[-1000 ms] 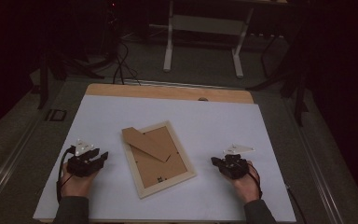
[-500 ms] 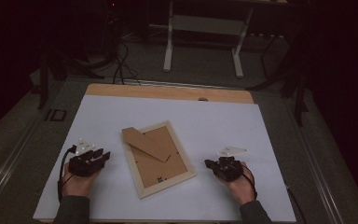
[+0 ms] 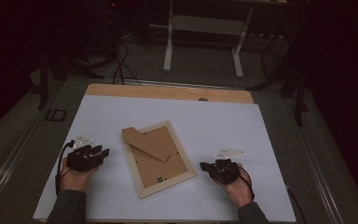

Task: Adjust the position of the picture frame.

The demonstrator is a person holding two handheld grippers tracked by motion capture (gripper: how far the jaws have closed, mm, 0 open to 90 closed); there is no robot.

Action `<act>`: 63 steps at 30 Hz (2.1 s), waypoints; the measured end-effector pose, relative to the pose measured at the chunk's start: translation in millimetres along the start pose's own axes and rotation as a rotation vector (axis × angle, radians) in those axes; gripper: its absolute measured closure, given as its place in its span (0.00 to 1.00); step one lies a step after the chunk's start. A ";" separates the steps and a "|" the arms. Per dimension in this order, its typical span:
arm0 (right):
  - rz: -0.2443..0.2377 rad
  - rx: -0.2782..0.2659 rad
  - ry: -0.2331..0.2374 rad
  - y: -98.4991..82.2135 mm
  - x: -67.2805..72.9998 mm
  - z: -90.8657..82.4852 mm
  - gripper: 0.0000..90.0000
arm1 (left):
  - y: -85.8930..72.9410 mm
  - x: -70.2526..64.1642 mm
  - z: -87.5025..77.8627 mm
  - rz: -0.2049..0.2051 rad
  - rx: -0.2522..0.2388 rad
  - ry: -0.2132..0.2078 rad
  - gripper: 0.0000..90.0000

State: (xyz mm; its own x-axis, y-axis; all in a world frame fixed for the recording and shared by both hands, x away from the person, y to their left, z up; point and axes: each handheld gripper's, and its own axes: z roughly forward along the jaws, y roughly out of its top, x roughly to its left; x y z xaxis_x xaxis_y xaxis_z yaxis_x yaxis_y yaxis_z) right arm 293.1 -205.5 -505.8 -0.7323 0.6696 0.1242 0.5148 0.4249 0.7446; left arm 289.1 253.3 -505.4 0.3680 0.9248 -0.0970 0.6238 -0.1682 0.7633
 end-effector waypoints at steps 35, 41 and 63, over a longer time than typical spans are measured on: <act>-0.073 0.041 0.073 2.7 27.1 14.0 0.99 | 47.9 15.4 37.7 0.020 0.028 -0.100 1.00; -0.079 0.045 0.081 0.4 29.9 13.5 0.99 | 53.4 22.2 43.8 0.006 0.024 -0.107 1.00; -0.112 0.084 0.119 -4.8 41.2 20.5 0.99 | 52.9 26.5 83.9 -0.024 0.077 -0.134 1.00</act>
State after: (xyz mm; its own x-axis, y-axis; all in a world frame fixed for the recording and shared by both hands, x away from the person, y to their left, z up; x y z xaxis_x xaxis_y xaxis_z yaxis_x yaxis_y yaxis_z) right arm 269.6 -167.5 -517.7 -0.8319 0.5410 0.1239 0.4590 0.5452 0.7015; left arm 389.8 240.3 -521.2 0.4376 0.8759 -0.2032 0.6830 -0.1767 0.7087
